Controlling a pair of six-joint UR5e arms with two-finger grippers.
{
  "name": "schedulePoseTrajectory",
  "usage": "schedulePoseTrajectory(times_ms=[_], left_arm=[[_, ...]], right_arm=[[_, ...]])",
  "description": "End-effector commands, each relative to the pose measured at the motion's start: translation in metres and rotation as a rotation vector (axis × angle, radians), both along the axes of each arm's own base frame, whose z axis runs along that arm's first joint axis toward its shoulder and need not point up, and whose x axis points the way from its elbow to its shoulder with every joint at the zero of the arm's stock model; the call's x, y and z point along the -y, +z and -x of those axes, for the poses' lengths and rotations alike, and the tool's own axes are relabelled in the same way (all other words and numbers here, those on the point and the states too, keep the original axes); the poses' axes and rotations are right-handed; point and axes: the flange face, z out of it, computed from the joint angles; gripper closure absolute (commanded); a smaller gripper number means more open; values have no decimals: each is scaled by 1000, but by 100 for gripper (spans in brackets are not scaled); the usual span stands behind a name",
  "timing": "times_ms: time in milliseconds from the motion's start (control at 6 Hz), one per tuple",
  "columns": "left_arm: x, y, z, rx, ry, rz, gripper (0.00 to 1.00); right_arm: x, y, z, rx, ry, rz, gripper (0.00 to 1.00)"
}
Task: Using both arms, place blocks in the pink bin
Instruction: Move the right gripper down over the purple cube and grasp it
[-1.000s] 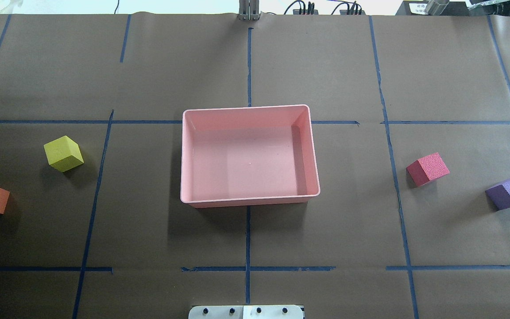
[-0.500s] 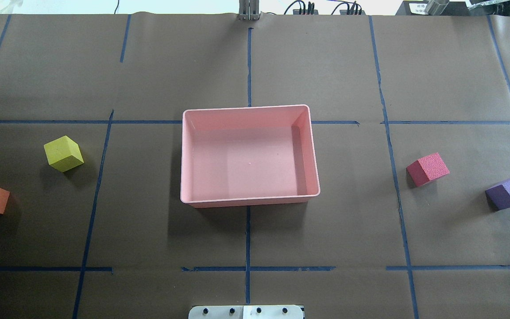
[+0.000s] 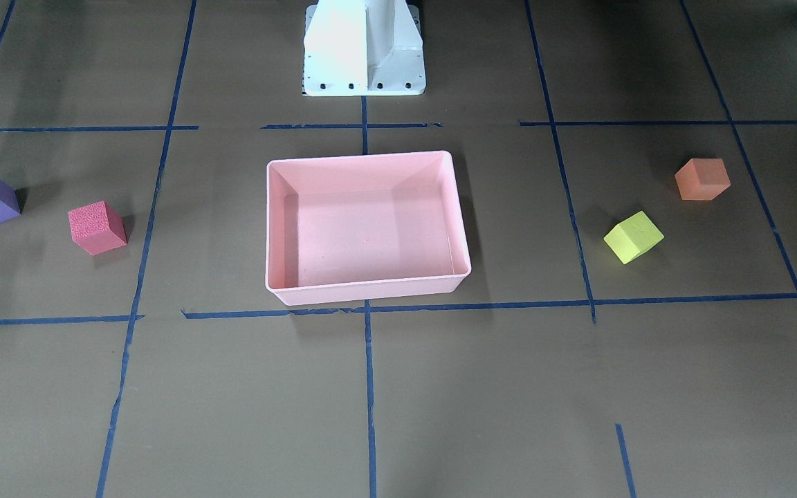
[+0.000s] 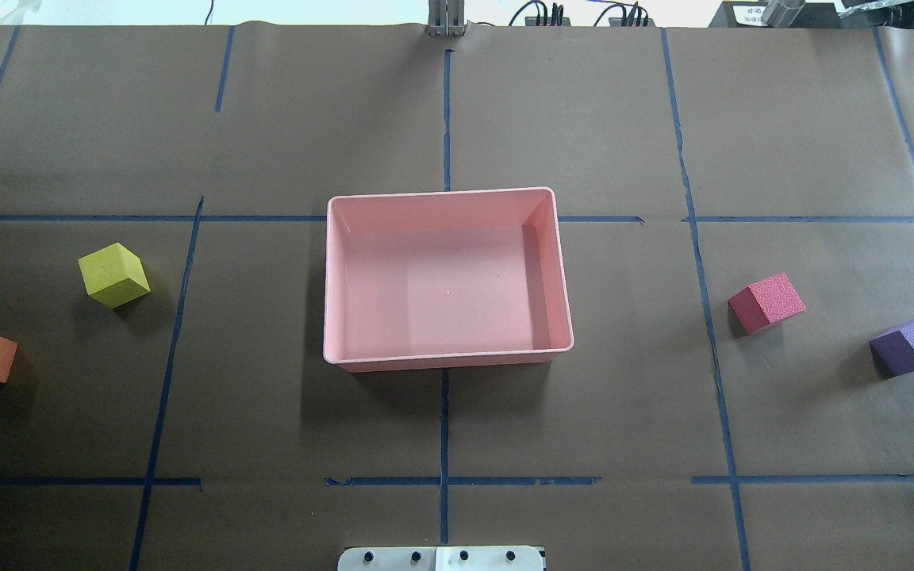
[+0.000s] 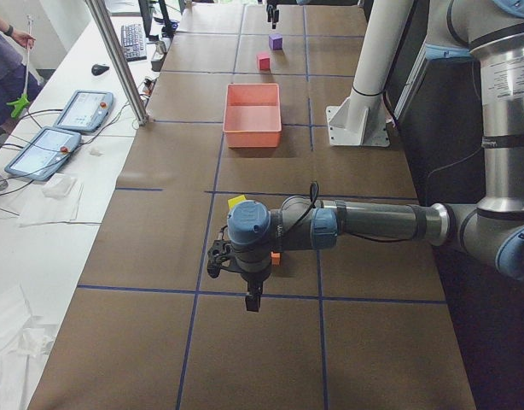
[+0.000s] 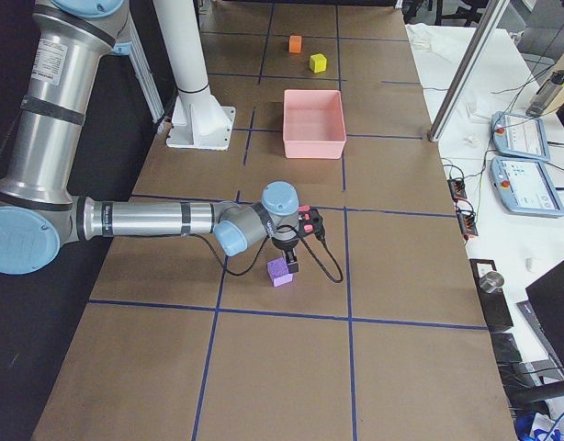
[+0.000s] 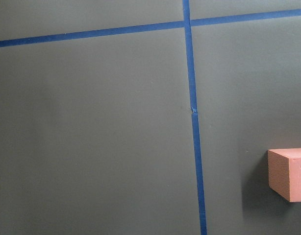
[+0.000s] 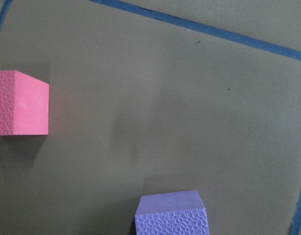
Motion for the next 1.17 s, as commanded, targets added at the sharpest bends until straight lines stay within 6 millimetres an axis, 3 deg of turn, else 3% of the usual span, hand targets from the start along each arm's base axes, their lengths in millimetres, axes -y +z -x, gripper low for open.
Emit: schedulePoseTrajectory(times_ms=[0,500,667,833,1000], left_arm=[[0,0,0,1,0,2,0],[0,0,0,1,0,0,0],[0,0,0,0,0,0,0],[0,0,0,0,0,0,0],[0,0,0,0,0,1,0]], right_arm=[[-7,26,17,-25,-17,-10,0],[-8,64,50,-89,-79,24,1],[-6,62,53,-86,-81,19,33],[2,54,60,-79,-83,9,48],[4,43,61,-59,-85,-2,57]])
